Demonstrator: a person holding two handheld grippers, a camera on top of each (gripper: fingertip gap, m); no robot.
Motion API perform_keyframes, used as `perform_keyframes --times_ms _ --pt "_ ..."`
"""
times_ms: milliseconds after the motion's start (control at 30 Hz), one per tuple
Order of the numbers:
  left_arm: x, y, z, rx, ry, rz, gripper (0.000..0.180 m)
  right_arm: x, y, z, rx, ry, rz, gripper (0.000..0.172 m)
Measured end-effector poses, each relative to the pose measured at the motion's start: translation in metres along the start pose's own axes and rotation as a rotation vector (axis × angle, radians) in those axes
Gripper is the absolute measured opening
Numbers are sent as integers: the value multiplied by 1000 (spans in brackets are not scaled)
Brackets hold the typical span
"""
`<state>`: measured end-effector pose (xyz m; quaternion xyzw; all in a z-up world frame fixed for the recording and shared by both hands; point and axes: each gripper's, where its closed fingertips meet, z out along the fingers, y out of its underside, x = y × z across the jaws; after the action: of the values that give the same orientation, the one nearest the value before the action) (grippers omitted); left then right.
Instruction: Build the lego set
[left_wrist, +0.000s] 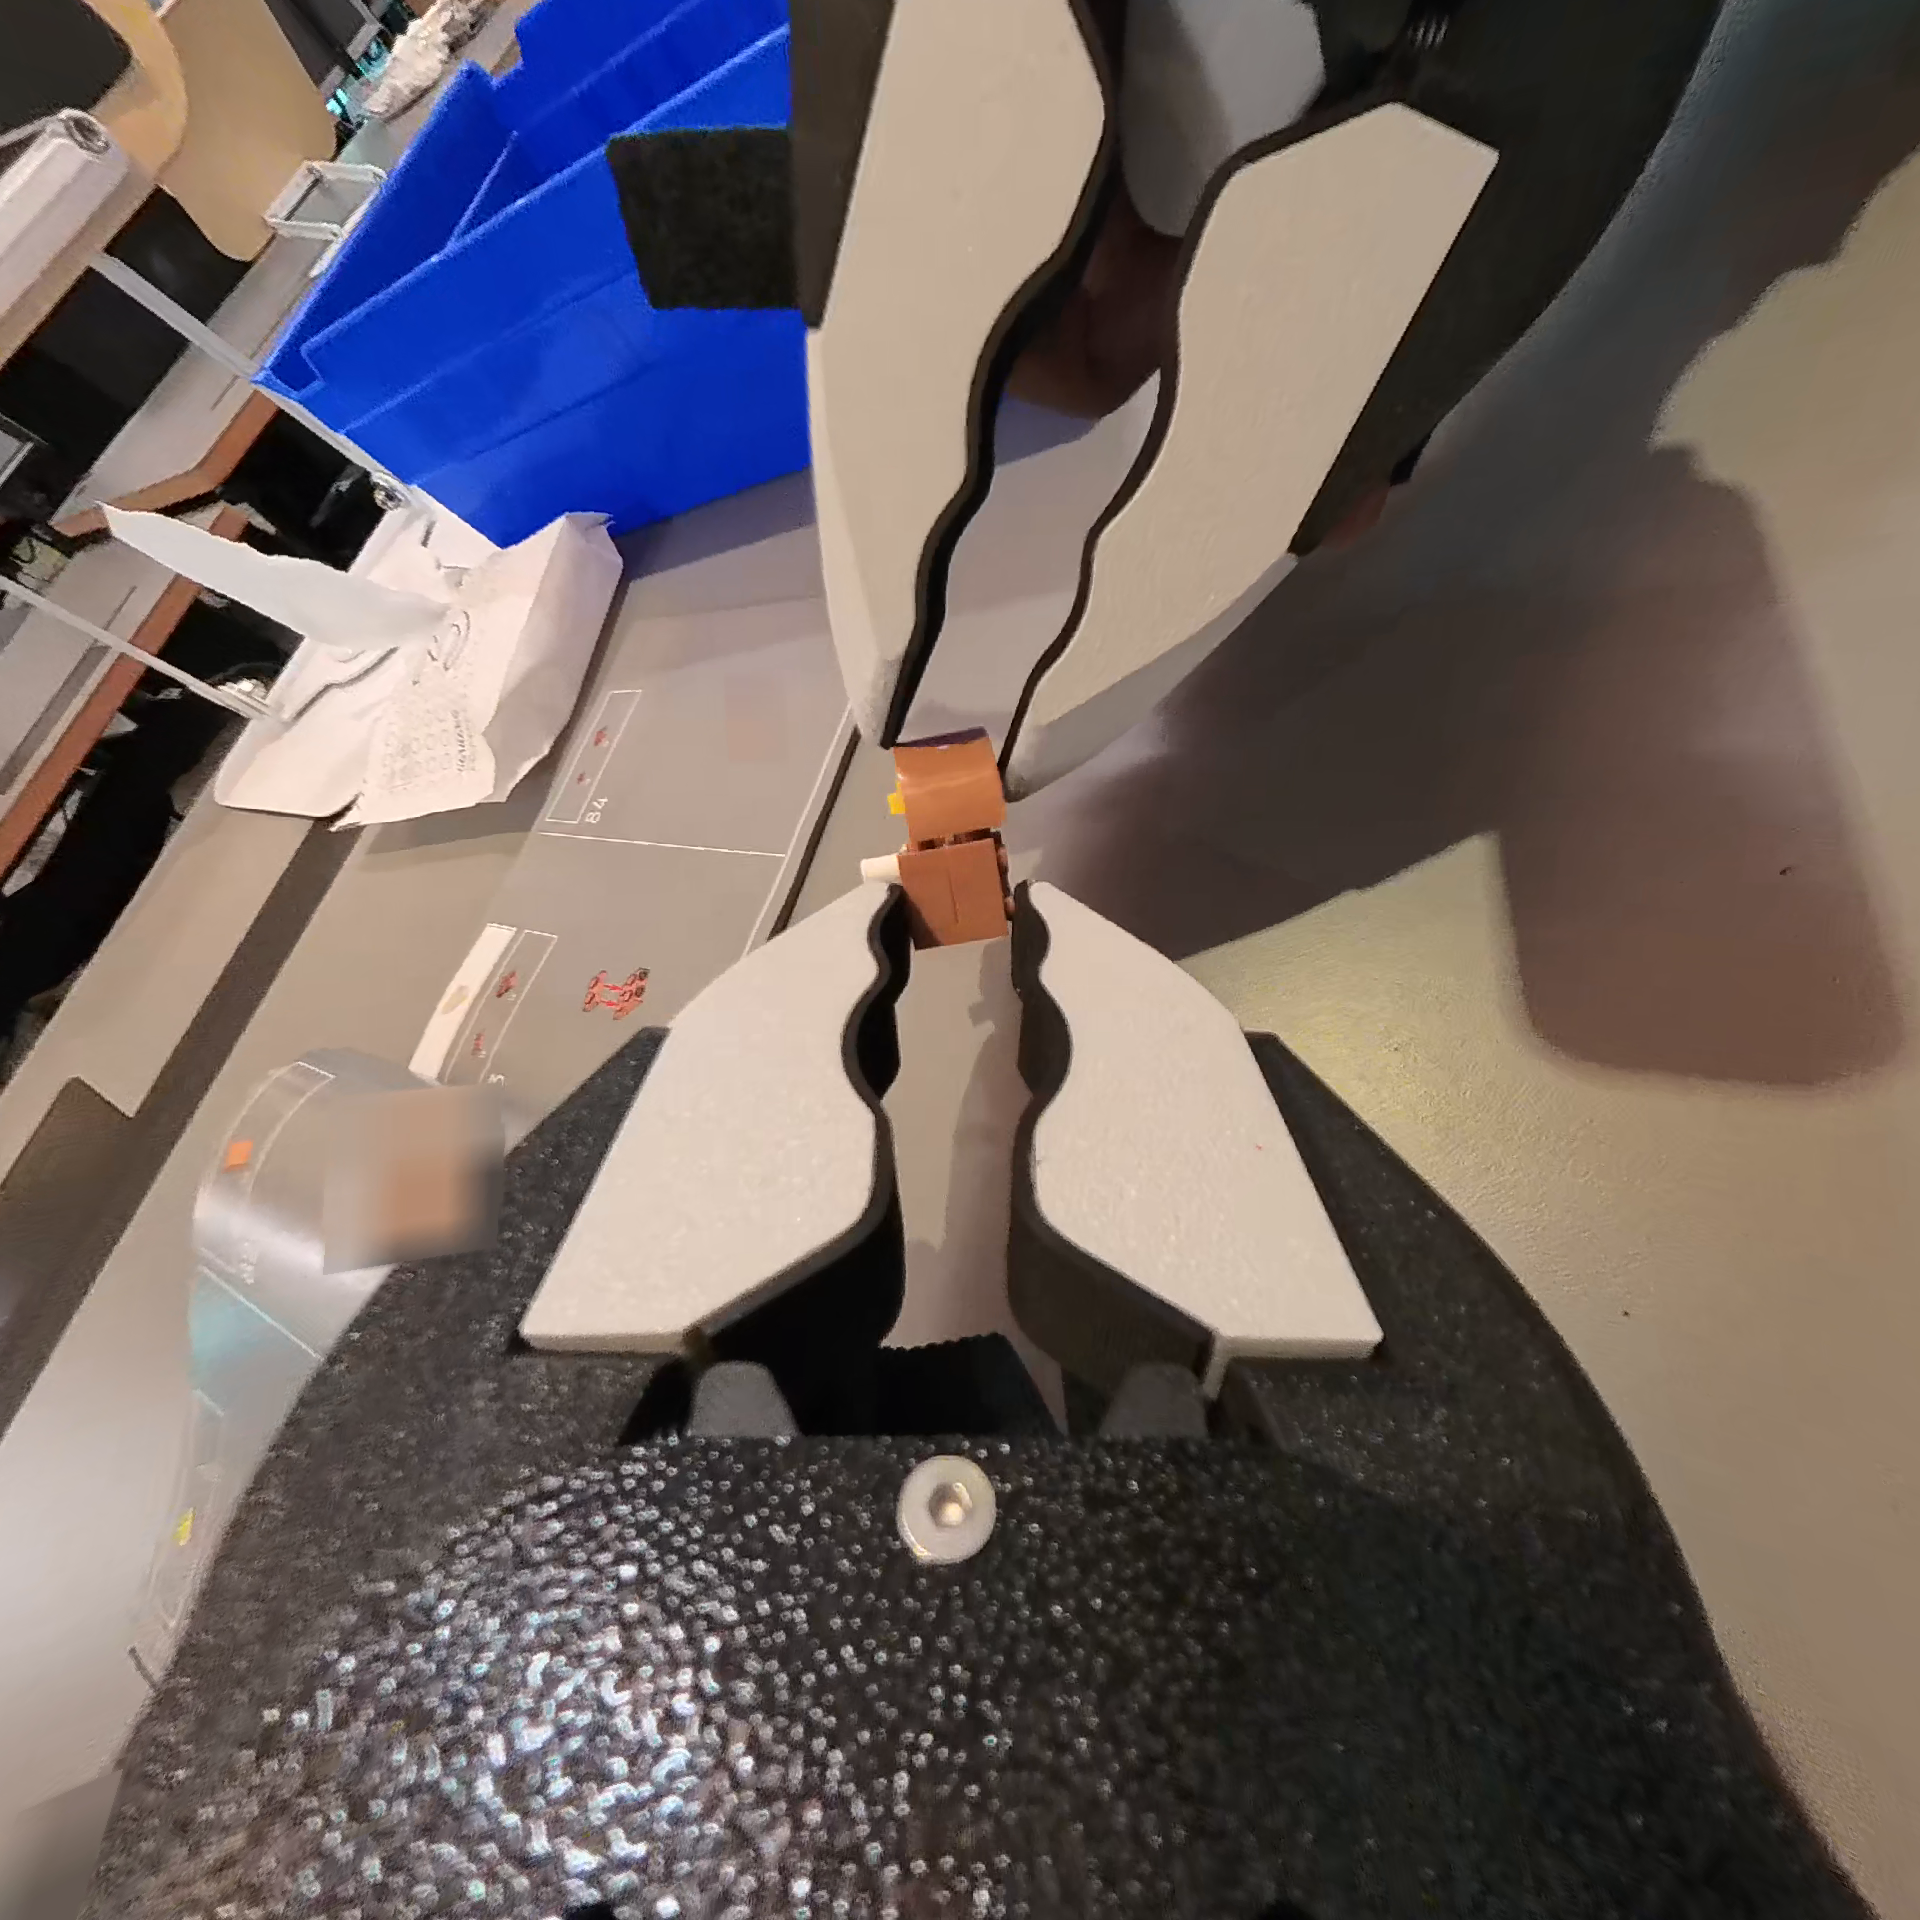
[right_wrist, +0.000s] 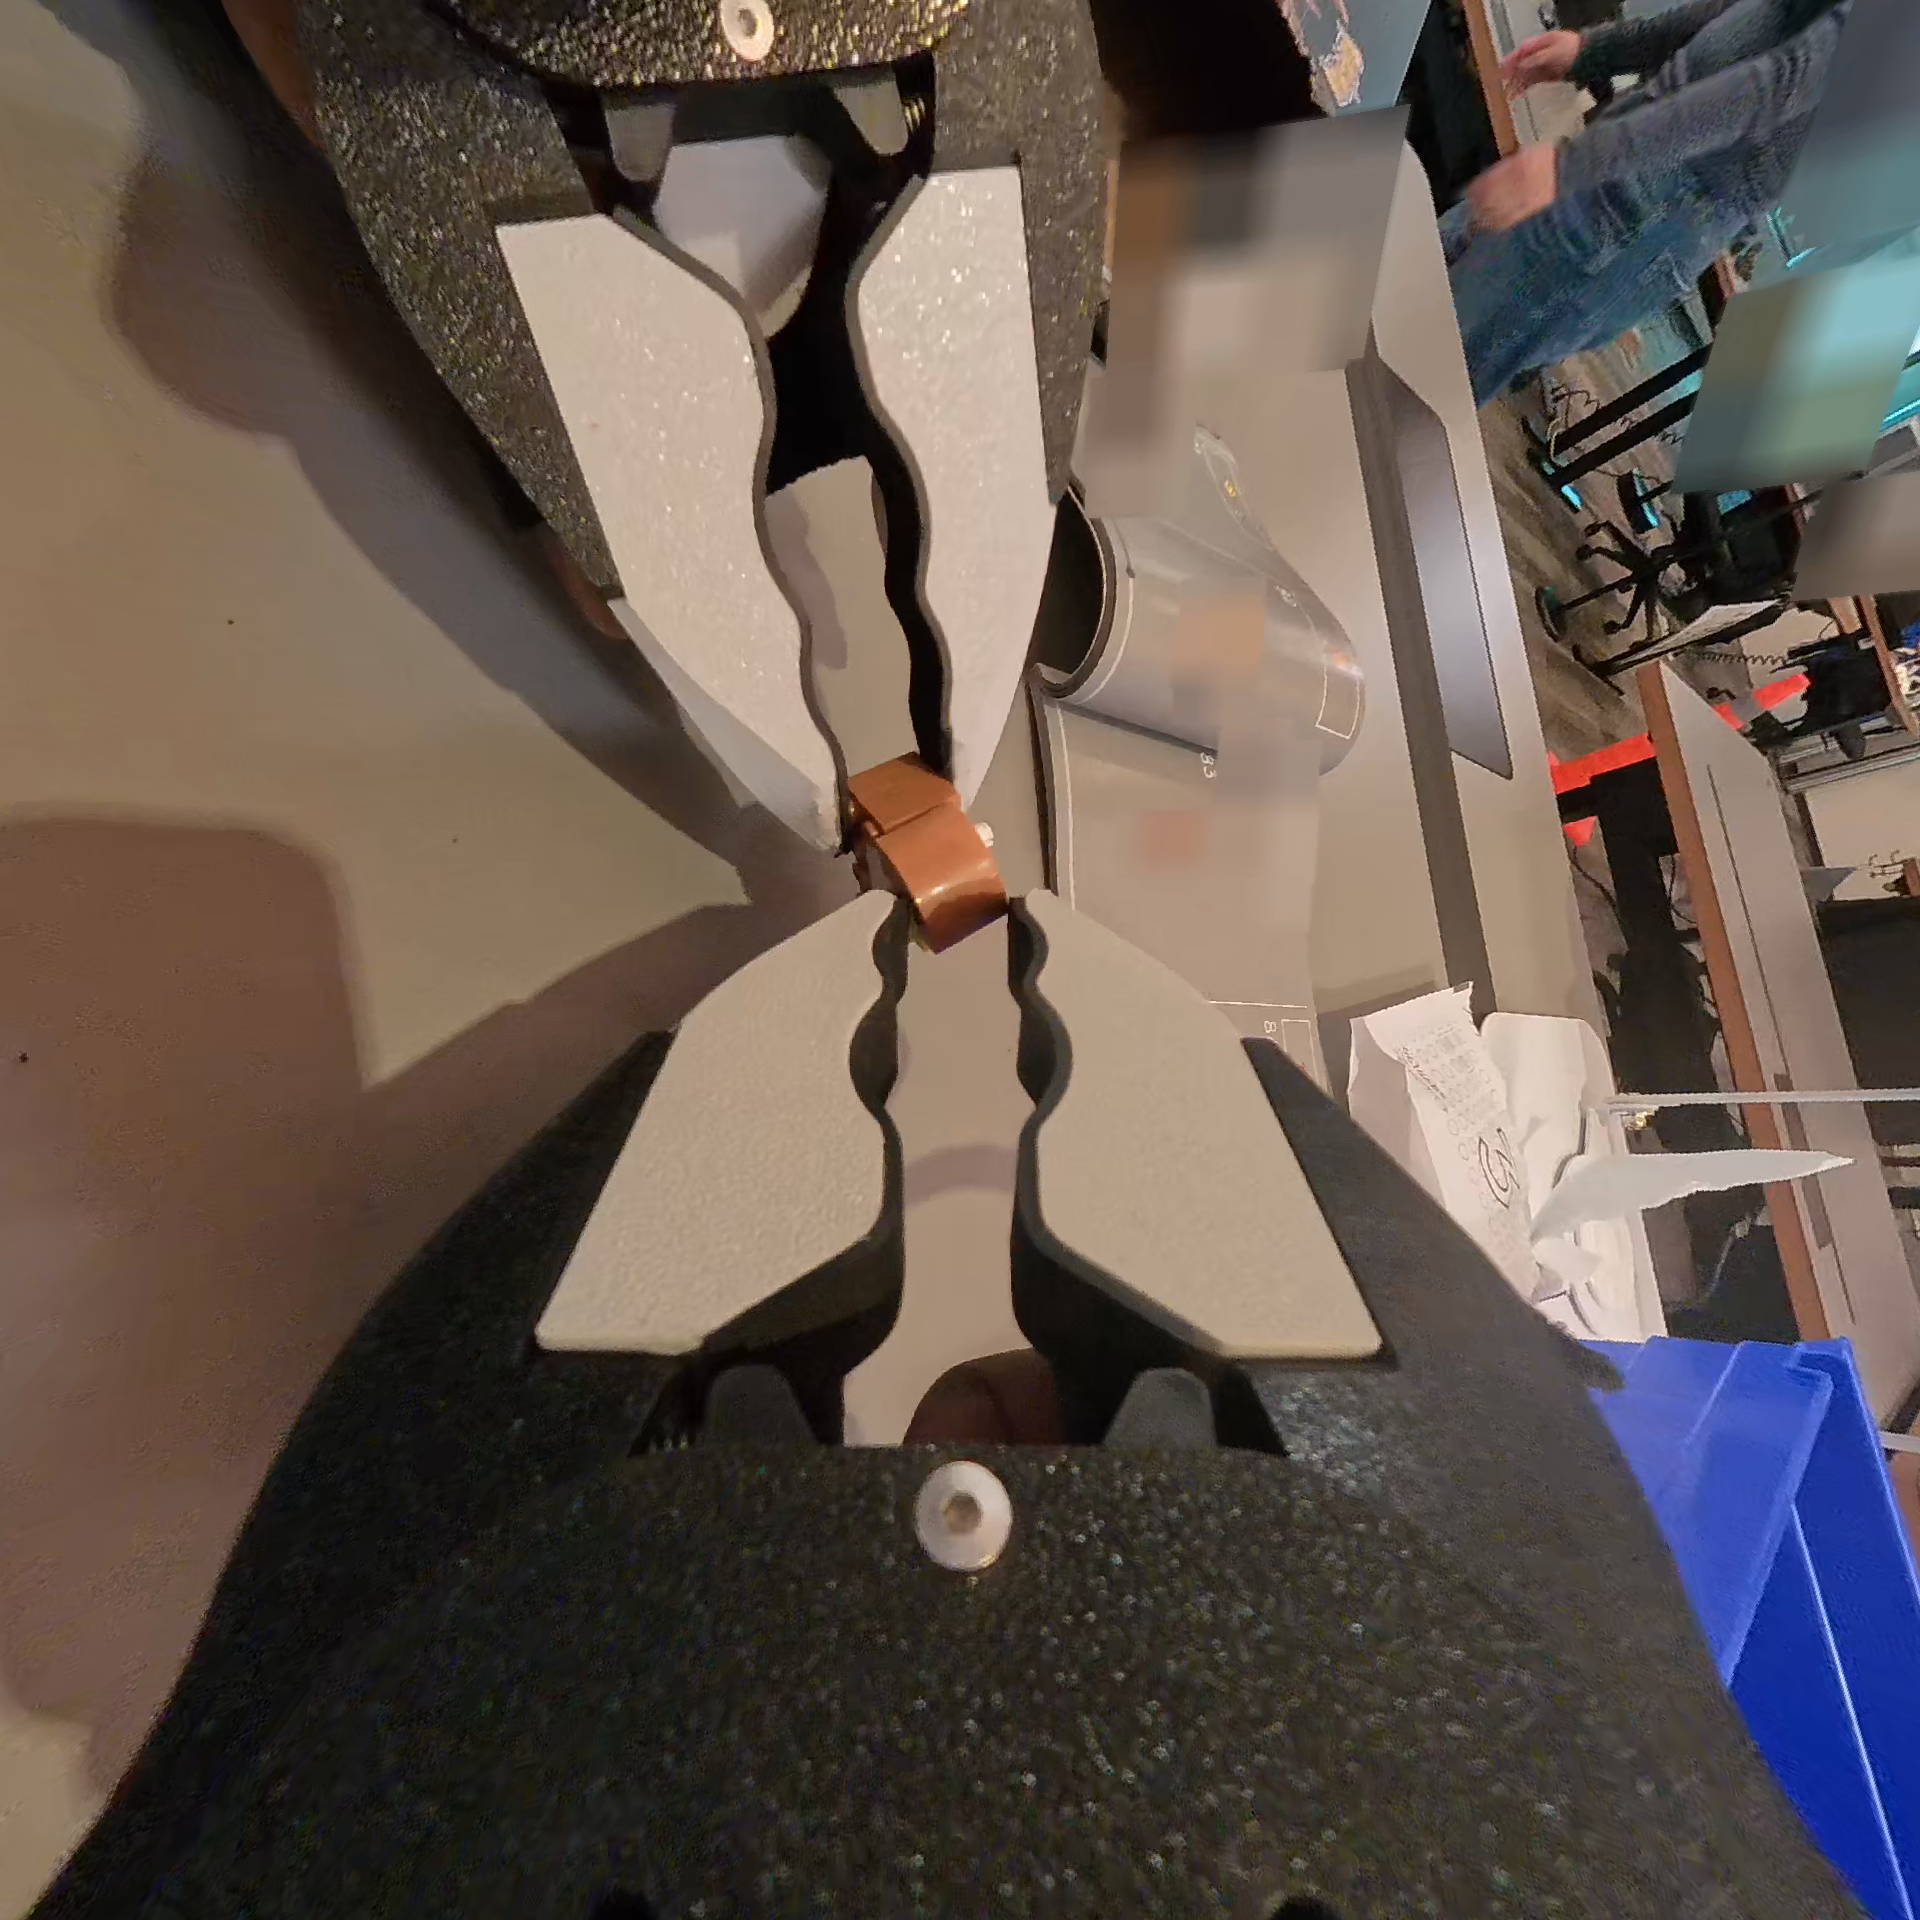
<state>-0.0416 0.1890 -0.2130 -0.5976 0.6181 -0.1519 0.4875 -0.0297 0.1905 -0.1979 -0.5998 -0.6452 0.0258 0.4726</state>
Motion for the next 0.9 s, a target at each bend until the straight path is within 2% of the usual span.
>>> perform_keyframes --times_ms 300,567,900 --pt "0 -1 0 -4 -13 26 18 0 1 1 -1 -2 12 18" --pt "-1 0 0 -32 -56 101 18 -1 6 4 -85 39 11 18" --pt "-1 -1 0 -16 -51 90 18 -1 7 5 -113 77 -19 19"
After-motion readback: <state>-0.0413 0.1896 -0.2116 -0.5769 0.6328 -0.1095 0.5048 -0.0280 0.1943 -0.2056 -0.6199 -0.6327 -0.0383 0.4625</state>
